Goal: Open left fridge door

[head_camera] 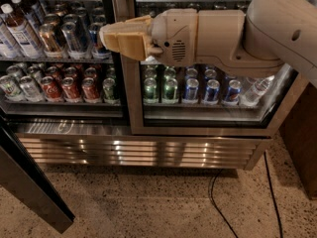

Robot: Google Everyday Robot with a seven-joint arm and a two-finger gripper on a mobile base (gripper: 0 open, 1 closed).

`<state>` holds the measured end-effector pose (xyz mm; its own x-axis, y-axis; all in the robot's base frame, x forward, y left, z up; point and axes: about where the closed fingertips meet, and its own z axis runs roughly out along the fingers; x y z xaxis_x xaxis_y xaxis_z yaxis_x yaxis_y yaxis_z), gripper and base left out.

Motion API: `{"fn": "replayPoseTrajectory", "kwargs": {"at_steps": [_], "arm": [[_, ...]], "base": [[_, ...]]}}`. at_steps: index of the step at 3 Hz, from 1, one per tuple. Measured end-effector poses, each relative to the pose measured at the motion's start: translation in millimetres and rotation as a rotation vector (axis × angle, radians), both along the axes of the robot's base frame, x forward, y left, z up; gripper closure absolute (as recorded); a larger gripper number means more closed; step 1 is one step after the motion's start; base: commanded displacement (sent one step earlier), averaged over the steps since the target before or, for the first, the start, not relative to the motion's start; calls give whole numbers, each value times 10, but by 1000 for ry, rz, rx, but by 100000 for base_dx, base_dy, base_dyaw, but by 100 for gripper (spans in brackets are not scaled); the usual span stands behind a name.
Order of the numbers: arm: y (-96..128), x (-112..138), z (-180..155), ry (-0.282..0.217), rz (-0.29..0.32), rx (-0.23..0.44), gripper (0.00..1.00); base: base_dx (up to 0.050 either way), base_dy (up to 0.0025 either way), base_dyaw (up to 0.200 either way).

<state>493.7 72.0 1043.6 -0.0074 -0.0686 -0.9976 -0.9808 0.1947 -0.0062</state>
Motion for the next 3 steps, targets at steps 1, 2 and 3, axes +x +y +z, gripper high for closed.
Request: {"fn": "replayPoseTrajectory", "kwargs": {"at_steps": [1, 2, 3], "arm": [[0, 0, 0, 0, 0, 0, 81], [1, 0, 0, 0, 0, 0, 58], [1, -1, 0, 0, 0, 0, 35]], "base": [[0, 0, 0], [0, 0, 0], [0, 0, 0]]}}
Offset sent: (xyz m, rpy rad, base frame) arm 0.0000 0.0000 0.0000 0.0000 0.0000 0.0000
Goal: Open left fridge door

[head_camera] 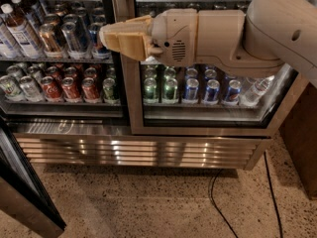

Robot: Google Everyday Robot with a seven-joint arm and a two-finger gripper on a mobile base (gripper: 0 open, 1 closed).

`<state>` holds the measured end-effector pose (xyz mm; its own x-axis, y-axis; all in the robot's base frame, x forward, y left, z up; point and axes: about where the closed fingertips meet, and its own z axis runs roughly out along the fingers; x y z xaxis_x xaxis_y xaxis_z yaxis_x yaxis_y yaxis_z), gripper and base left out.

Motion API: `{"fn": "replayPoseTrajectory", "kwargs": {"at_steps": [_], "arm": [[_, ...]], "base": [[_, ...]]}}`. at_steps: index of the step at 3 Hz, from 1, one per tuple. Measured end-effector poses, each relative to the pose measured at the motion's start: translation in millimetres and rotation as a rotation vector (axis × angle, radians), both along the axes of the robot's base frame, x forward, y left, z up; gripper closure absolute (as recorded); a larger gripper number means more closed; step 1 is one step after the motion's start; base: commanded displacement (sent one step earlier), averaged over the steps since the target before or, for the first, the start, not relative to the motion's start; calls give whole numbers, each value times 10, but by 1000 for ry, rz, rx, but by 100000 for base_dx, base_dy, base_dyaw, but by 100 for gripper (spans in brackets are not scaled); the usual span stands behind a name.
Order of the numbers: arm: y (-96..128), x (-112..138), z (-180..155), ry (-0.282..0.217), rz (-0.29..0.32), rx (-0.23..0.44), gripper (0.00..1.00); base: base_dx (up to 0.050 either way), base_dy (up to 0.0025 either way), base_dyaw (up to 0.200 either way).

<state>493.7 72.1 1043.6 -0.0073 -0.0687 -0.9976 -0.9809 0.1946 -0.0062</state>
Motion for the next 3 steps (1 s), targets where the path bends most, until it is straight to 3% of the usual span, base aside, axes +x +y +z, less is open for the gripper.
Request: {"fn": "replayPoseTrajectory", "kwargs": {"at_steps": [1, 2, 3], "arm": [[0, 0, 0, 0, 0, 0, 11], [1, -1, 0, 0, 0, 0, 0], [2, -1, 1, 0, 0, 0, 0]], "base": [[0, 0, 0], [0, 0, 0], [0, 0, 0]]}}
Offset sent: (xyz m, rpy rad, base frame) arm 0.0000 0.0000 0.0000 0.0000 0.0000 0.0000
